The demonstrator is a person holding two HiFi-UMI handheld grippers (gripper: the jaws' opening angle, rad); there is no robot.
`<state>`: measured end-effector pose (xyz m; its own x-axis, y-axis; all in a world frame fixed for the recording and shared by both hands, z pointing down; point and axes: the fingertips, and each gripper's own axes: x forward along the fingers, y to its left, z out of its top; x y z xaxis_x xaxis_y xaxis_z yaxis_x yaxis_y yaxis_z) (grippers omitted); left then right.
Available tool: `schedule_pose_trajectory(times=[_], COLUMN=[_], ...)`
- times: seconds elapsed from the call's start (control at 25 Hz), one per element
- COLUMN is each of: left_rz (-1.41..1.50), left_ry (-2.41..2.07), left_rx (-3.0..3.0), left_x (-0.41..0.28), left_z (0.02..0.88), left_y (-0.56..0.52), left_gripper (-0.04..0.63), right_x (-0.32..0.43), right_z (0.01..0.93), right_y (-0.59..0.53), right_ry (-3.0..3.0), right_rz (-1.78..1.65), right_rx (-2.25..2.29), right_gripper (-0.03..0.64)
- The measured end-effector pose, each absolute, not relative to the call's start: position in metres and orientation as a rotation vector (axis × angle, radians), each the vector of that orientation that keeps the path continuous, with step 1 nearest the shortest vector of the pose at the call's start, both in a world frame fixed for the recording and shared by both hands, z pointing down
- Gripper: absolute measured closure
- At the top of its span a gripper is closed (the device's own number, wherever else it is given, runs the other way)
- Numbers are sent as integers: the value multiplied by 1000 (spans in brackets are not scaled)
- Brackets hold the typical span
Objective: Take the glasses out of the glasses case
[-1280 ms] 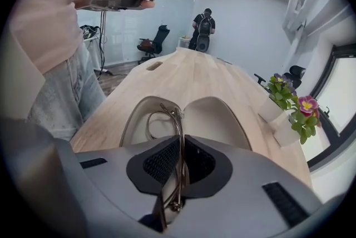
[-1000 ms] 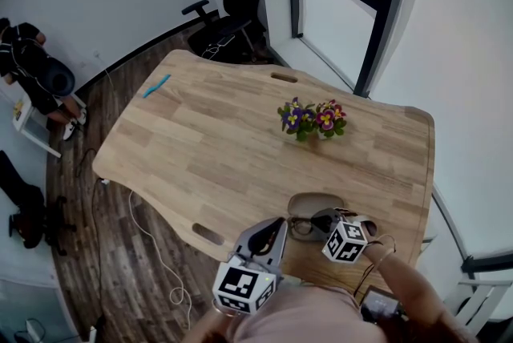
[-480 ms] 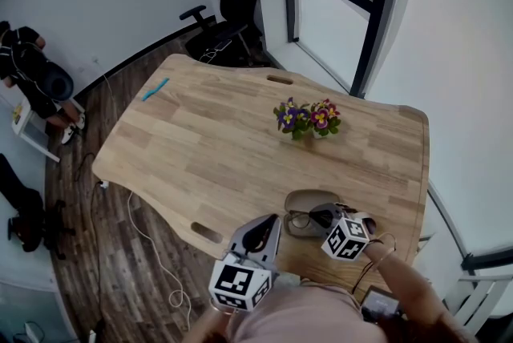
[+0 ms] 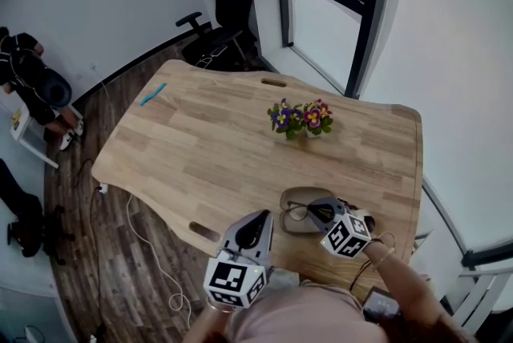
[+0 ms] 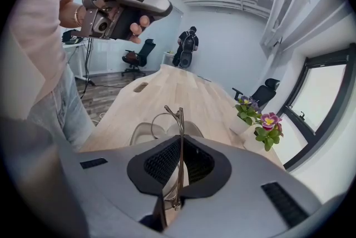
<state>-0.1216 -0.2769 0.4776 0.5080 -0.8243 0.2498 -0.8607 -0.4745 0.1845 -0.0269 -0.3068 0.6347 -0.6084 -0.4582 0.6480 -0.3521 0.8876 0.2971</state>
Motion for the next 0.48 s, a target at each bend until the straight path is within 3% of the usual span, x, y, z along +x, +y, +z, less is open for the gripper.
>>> schedule_pose_trajectory(times=[0.48], left_rz=[153], left_ry=[-1437], left_rx=[2476], left_x=[-122], left_z=[465], left_y=[-261], left_gripper=[595], right_x=[-16], right_z=[594], right_y=[-299], right_ry=[-2352], right_rz=[-166], right_rx=[746], right_gripper=[604])
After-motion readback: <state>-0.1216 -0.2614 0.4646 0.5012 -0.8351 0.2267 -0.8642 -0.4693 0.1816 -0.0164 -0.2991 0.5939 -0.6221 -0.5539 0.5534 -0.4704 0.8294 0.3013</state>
